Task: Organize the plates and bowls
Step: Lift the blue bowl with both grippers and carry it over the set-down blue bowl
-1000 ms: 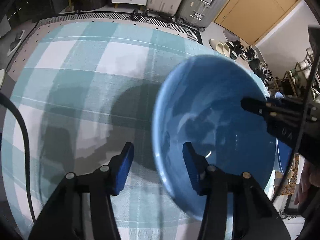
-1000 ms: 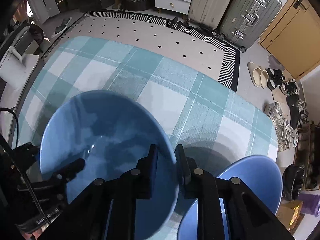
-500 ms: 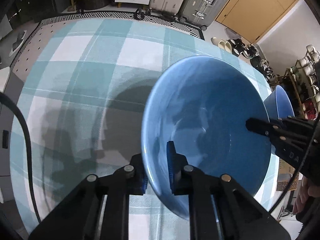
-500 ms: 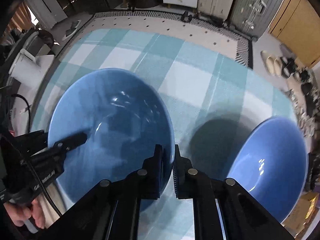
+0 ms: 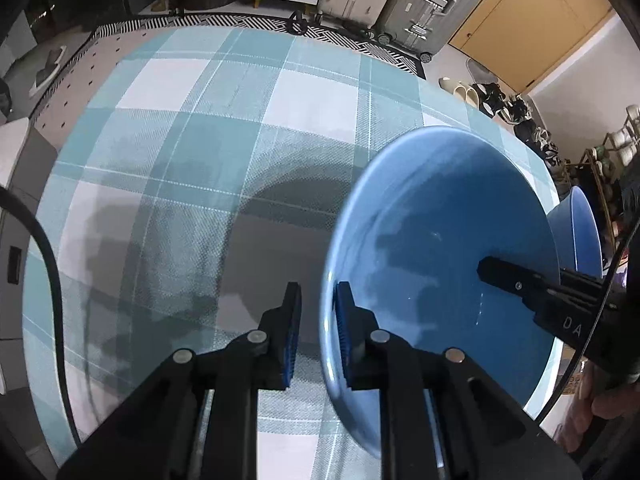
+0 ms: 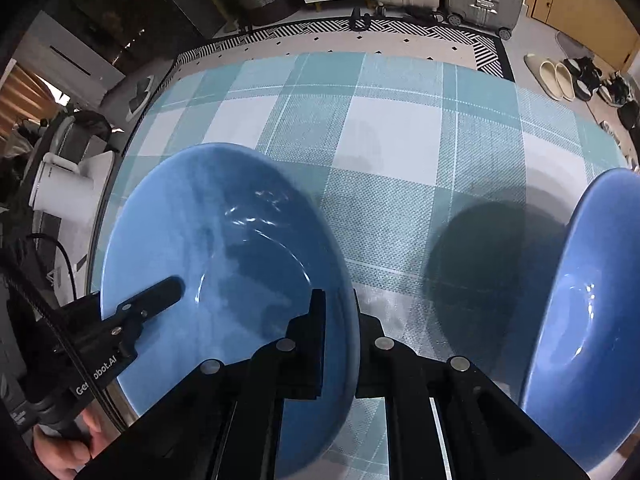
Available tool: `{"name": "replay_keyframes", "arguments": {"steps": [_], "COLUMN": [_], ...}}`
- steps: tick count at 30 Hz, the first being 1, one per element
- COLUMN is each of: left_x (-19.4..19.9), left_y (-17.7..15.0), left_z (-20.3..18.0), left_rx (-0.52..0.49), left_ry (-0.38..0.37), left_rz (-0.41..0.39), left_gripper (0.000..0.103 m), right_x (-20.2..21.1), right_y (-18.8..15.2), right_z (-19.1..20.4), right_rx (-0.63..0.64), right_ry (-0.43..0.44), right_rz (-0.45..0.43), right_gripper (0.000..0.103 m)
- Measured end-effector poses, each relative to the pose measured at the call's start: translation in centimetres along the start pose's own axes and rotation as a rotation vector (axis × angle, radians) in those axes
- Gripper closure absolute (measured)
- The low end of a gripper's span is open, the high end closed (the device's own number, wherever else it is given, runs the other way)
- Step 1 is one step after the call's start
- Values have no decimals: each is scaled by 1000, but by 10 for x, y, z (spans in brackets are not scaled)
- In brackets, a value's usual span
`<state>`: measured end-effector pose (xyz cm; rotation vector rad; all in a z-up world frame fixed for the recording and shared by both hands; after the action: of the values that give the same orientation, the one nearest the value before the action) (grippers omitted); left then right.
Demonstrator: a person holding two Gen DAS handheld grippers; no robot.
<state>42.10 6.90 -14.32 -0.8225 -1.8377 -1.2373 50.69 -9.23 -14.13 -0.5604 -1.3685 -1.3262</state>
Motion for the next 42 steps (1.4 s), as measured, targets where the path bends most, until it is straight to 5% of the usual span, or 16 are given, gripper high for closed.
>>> {"name": "replay_keyframes", "arguments": {"steps": [16, 28, 42], "left_x": [25, 80, 150], "left_y": [-7, -25, -86], "left_z": [-3, -14, -62], "left_rx": [-10, -29, -143], "left_ry": [15, -11, -78], "left_rz": [25, 15, 68], "left_gripper": [94, 98, 100], "right_x": [27, 92, 191], "right_y": [-15, -44, -130], "right_z": [13, 26, 15], "right_rx": [-58, -96, -159], "right_ry": [8, 5, -23], "right_rz": [-19, -34, -27], "right_gripper": [99, 99, 99]}}
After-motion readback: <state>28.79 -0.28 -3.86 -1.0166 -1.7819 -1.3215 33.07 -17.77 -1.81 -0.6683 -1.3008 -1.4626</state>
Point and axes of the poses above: each gripper's, at about its wrist camera, not at the fingertips, and x roughly against the way its jaws point, z to its left, y to its top, the point moved 7 cm from there along -x, roughly the way its jaws point, and after that the axes turned 13 degrees about -z, right-handed, at the moved point
